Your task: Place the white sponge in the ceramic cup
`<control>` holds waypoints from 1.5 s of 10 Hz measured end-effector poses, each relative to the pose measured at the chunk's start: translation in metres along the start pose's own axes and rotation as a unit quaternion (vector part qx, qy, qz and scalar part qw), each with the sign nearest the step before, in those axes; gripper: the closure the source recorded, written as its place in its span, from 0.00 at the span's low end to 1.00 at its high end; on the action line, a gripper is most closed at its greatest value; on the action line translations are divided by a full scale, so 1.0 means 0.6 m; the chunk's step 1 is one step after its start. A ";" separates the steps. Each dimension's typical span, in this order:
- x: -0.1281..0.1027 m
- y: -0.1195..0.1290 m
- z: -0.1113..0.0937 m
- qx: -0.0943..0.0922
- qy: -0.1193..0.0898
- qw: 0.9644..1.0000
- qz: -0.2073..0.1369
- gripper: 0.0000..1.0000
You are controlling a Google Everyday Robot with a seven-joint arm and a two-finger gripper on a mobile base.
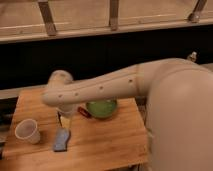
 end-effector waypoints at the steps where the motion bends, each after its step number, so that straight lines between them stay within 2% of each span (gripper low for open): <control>1: 0.004 -0.002 0.003 0.056 0.061 0.996 0.036 0.20; 2: 0.005 -0.007 -0.002 0.095 0.088 0.990 0.059 0.20; 3: 0.004 -0.014 -0.012 0.142 0.112 0.980 0.085 0.20; 4: -0.001 -0.017 -0.022 0.178 0.124 0.971 0.103 0.20; 5: -0.003 -0.017 -0.029 0.201 0.128 0.965 0.110 0.20; 6: 0.000 -0.018 -0.026 0.202 0.120 0.966 0.107 0.20; 7: 0.000 -0.014 -0.021 0.186 0.112 0.970 0.109 0.20; 8: -0.001 -0.009 -0.014 0.153 0.099 0.977 0.114 0.20; 9: 0.000 -0.007 -0.010 0.129 0.091 0.980 0.120 0.20; 10: 0.000 0.009 0.008 0.022 0.052 0.987 0.151 0.20; 11: 0.000 0.018 0.016 -0.032 0.035 0.985 0.163 0.20; 12: 0.002 0.024 0.023 -0.078 0.021 0.981 0.176 0.20; 13: -0.004 0.039 0.026 -0.106 0.009 0.978 0.181 0.20; 14: -0.018 0.060 0.022 -0.118 -0.003 0.978 0.174 0.20; 15: -0.025 0.070 0.019 -0.123 -0.007 0.977 0.172 0.20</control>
